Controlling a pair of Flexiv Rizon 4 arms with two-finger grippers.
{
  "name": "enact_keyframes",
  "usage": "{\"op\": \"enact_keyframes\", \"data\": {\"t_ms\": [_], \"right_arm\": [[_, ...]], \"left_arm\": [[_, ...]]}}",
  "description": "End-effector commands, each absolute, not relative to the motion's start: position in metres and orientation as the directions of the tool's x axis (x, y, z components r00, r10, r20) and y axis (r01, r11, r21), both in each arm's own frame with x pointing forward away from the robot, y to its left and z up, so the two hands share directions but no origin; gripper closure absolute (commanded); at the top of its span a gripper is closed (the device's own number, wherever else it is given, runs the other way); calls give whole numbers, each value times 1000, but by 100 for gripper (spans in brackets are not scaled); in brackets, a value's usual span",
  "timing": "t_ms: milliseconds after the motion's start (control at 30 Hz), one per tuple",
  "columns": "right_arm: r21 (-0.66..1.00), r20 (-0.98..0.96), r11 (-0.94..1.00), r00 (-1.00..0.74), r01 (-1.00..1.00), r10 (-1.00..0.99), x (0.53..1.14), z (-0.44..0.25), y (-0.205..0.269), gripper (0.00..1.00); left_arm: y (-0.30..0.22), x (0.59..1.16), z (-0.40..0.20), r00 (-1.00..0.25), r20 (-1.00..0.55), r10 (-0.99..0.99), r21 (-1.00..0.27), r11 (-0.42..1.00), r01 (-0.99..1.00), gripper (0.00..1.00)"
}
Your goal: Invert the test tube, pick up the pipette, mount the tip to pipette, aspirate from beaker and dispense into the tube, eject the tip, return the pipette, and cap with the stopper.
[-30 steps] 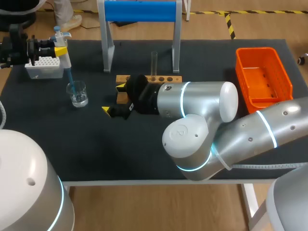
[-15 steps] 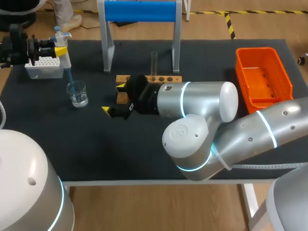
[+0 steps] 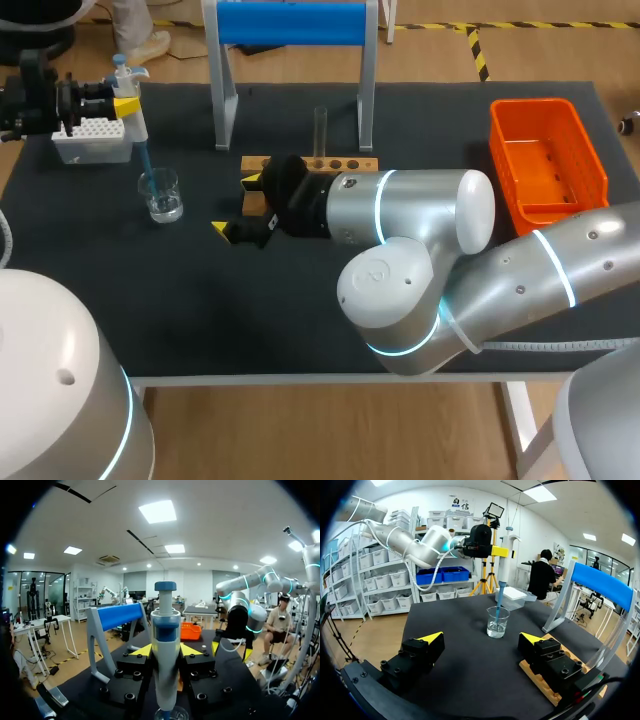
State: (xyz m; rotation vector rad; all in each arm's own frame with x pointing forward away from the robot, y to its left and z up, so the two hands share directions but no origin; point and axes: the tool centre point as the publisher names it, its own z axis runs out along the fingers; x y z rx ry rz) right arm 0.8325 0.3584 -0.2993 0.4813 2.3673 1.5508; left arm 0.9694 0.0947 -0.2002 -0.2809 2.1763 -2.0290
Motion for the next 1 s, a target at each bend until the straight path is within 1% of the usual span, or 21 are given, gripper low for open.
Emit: {"op": "enact_keyframes", "data": {"t_ms": [33, 300, 667, 1000], "right_arm": [[921, -43, 369, -907, 127, 419, 832, -301, 360, 0], [916, -58, 383, -903, 122, 426, 833, -298, 360, 0], [897, -138, 437, -893, 72, 429, 842, -240, 367, 0], [884, -158, 466, -923, 26, 351, 851, -199, 372, 0]], "left_arm": [[94, 969, -199, -970, 15, -242, -997, 68, -33, 100], [94, 969, -199, -970, 15, -242, -997, 68, -33, 100], [94, 969, -199, -970, 15, -242, -997, 68, -33, 100], [94, 969, -199, -970, 15, -242, -997, 68, -33, 100]]}}
